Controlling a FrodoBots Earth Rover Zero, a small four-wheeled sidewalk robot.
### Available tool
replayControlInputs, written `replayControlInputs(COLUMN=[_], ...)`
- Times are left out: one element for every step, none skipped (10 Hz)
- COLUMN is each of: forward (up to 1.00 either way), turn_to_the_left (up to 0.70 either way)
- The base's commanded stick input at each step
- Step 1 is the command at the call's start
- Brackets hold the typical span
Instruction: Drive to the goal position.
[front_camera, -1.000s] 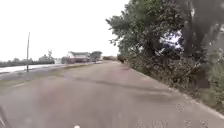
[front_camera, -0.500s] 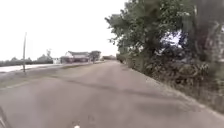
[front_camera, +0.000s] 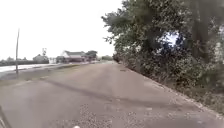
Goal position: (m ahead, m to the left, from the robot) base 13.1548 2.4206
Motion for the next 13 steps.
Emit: replayControlInputs(forward=[1.0,1.0,1.0,1.0,1.0,1.0,1.0,1.0,1.0,1.0,1.0,1.0,1.0], turn_to_the_left=[-0.08,-0.08,-0.08,-0.08,-0.08,-0.08,-0.08,-0.08,-0.08,-0.08,-0.08,-0.08,-0.08])
